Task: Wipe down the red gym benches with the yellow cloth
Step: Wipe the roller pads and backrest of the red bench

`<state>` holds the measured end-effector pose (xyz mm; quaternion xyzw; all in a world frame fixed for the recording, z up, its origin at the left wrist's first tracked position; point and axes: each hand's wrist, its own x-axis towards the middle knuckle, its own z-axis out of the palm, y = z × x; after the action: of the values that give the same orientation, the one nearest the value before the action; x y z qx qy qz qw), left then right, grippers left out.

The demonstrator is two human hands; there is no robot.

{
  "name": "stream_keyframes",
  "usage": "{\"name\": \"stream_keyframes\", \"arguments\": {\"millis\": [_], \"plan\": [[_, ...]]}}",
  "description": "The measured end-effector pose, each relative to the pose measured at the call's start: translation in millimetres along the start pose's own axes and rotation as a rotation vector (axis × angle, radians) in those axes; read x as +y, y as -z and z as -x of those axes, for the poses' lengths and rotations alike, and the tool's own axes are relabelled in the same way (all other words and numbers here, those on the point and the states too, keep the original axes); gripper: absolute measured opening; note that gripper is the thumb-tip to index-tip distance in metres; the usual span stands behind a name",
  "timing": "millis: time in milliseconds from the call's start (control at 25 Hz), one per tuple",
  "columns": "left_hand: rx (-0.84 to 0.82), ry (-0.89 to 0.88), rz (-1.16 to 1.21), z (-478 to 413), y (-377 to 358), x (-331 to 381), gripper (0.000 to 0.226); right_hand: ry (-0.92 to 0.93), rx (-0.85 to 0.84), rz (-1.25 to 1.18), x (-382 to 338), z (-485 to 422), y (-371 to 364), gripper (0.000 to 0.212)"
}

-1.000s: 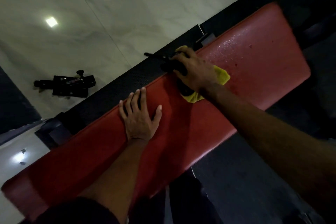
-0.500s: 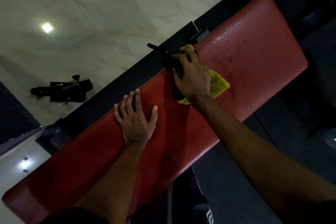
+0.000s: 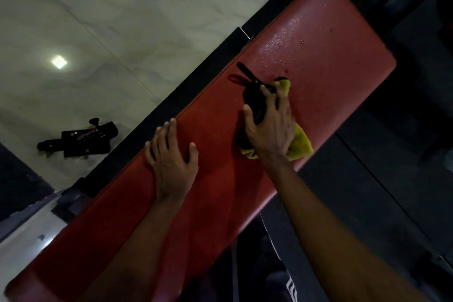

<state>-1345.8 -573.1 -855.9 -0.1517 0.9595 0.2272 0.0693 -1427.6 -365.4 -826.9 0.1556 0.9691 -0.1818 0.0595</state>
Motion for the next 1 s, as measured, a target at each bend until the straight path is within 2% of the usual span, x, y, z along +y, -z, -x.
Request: {"name": "stream_keyframes", "arguments": {"millis": [120,240,440,520,680,760,1000], "plan": [[-0.081,-0.145,0.024,-28.3,-4.6,19.1,0.064,0.074,-0.03,0.051,-3.4,-16.2,-2.2,0.053],[-0.125,-0.132,-0.066,-48.2,-16.3,38.5,0.066,0.225,-0.061,0.074,24.9,-3.3,11.7,0.054],[-0.03,-0.154,-0.176,-43.5,-22.9,38.8,0.071,0.218,-0.14,0.048,63.1,87.9,18.9,0.065],[-0.018,-0.156,-0.158,-43.2,-21.8,40.0,0.07,0.219,-0.139,0.049,70.1,78.4,19.2,0.063],[0.001,-0.159,-0.173,-41.8,-24.2,40.9,0.068,0.07,-0.073,-0.012,66.5,18.0,25.5,0.057],[0.015,-0.156,-0.188,-42.1,-24.5,41.1,0.067,0.059,-0.054,-0.02,65.5,21.0,25.3,0.058],[0.01,-0.157,-0.23,-42.9,-23.2,48.7,0.067,0.082,-0.136,-0.046,91.2,118.9,24.6,0.064]]}}
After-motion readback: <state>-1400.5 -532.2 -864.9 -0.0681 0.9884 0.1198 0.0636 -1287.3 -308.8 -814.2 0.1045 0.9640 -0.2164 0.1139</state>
